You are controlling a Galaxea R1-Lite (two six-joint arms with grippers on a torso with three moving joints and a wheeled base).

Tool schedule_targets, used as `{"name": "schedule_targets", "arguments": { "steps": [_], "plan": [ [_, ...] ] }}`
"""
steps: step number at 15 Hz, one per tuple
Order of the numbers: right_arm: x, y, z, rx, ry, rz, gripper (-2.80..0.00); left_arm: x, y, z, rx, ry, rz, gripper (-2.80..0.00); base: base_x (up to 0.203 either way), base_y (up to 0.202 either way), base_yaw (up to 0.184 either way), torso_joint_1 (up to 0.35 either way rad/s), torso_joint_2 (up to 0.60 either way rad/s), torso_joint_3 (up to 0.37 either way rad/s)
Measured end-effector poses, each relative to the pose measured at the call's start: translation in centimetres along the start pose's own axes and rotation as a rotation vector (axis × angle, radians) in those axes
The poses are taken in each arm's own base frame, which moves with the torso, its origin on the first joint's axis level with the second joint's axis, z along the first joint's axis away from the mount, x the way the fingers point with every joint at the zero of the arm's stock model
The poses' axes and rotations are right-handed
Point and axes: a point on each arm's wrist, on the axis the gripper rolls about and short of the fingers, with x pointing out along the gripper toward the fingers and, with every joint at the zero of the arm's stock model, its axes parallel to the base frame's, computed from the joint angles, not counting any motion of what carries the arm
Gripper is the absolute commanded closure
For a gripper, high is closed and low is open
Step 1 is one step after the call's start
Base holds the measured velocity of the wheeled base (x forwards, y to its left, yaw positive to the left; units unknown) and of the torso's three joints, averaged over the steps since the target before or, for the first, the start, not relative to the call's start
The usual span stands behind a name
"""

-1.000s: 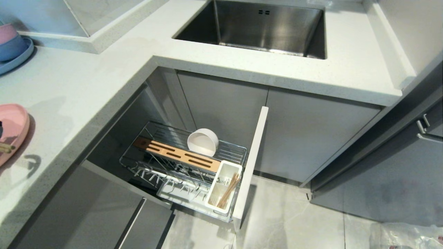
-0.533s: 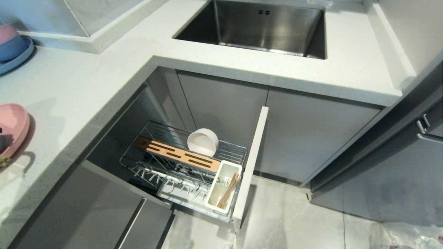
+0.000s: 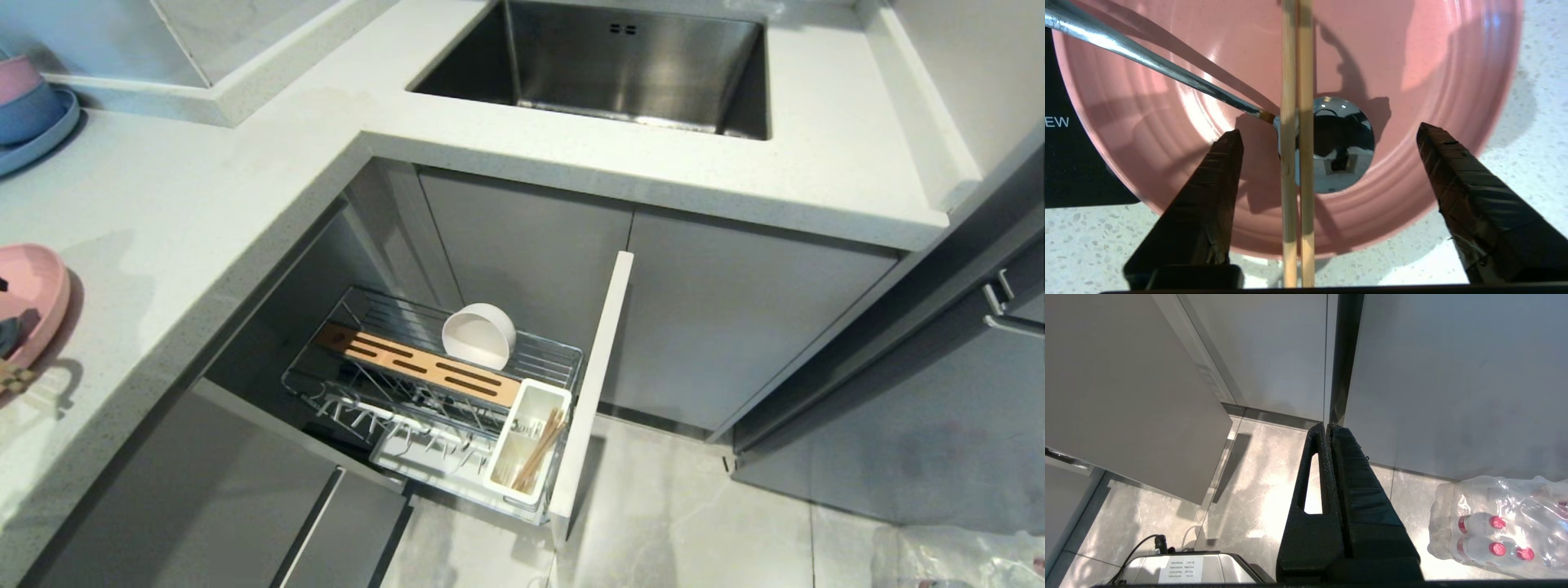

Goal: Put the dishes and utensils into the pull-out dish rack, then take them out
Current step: Pick up the chopsticks and place it in the cupboard

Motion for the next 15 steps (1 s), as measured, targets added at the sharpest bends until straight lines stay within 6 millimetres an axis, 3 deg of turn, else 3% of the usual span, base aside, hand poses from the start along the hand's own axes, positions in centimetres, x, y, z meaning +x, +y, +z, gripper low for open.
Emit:
{"name": "schedule_targets", "arguments": {
  "steps": [5, 15],
  "plan": [
    [0.0, 0.0, 0.0, 0.000, 0.000, 0.000, 0.00, -1.0, 0.3, -1.2, -0.008, 0.054, 0.024, -2.80, 0.000, 0.000, 0.000, 0.000, 0.00, 0.000],
    [0.0, 0.0, 0.0, 0.000, 0.000, 0.000, 0.00, -0.8, 0.5, -1.6, 0.000, 0.079, 0.046, -2.80, 0.000, 0.000, 0.000, 0.000, 0.00, 0.000]
  ]
}}
